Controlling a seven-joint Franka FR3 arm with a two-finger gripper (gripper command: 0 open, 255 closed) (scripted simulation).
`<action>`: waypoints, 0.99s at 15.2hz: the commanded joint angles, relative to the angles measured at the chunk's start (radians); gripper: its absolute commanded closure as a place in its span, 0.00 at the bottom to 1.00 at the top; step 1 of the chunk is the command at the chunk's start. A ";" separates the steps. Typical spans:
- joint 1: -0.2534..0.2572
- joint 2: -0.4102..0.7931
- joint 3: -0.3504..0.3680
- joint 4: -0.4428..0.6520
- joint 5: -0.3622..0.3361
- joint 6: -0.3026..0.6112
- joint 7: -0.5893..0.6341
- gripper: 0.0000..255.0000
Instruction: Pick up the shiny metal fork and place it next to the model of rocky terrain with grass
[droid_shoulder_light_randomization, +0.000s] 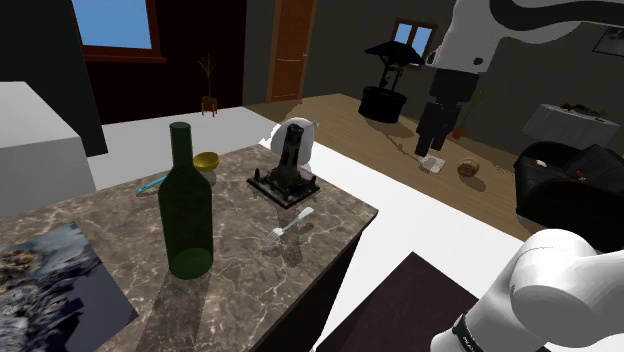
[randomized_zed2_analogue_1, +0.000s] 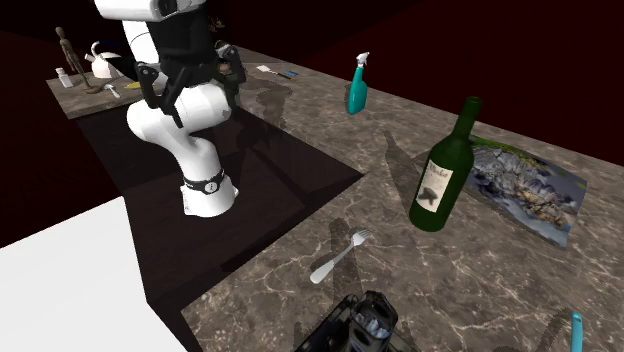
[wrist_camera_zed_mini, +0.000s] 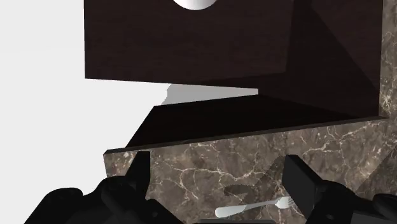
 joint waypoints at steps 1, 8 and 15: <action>0.000 0.000 0.000 0.000 0.000 0.000 0.000 0.00; -0.053 -0.008 0.207 -0.157 0.120 0.211 0.408 0.00; -0.125 0.126 0.431 -0.199 0.195 0.447 0.815 0.00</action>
